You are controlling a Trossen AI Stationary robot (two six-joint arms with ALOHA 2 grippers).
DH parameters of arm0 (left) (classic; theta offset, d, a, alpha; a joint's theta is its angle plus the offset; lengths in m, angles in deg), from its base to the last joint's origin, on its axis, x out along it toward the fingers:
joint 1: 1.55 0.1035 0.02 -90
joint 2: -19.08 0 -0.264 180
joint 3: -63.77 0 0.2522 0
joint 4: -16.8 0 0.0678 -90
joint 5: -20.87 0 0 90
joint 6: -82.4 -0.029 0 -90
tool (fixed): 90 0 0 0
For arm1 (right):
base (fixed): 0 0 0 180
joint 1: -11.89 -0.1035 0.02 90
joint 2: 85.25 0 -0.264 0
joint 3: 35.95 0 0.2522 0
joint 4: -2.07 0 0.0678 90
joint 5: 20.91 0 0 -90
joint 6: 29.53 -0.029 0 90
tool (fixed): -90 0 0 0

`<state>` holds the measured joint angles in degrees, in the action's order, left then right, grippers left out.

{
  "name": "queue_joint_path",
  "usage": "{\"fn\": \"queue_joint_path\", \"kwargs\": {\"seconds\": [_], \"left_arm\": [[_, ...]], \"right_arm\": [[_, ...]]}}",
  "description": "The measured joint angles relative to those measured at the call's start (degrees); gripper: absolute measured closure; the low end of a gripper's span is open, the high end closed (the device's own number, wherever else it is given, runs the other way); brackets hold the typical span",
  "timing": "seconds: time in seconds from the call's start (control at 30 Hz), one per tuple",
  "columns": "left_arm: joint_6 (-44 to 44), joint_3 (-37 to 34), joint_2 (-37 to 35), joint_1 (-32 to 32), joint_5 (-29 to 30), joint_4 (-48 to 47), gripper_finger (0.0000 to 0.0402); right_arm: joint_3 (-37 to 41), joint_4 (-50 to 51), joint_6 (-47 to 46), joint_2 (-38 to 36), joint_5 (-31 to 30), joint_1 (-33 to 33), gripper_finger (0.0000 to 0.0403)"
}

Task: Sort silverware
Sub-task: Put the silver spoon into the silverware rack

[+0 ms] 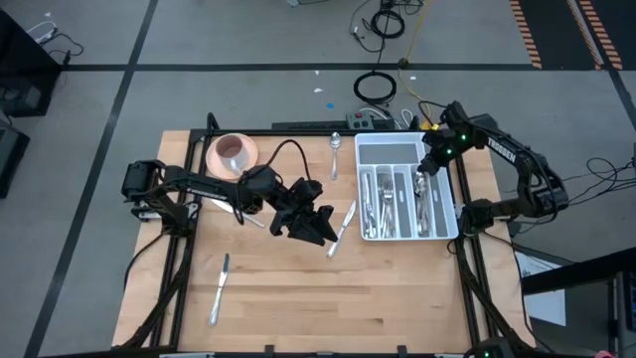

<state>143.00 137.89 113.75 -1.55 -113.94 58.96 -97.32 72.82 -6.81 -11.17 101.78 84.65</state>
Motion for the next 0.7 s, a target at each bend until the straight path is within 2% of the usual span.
{"fn": "queue_joint_path", "kwargs": {"seconds": [0.3, 0.47, 0.7], "left_arm": [[0.0, 0.0, 0.0, 0.0, 0.0, 0.0, 0.0182], [0.0, 0.0, 0.0, 0.0, 0.0, 0.0, 0.0182], [0.0, 0.0, 0.0, 0.0, 0.0, 0.0, 0.0182]], "right_arm": [[0.6, -0.9, -0.2, 1.2, -3.0, -0.3, 0.0403], [1.6, -3.2, -4.1, 1.3, -8.4, -3.8, 0.0403], [1.8, -3.8, -5.8, 1.4, -10.8, -4.8, 0.0403]]}}
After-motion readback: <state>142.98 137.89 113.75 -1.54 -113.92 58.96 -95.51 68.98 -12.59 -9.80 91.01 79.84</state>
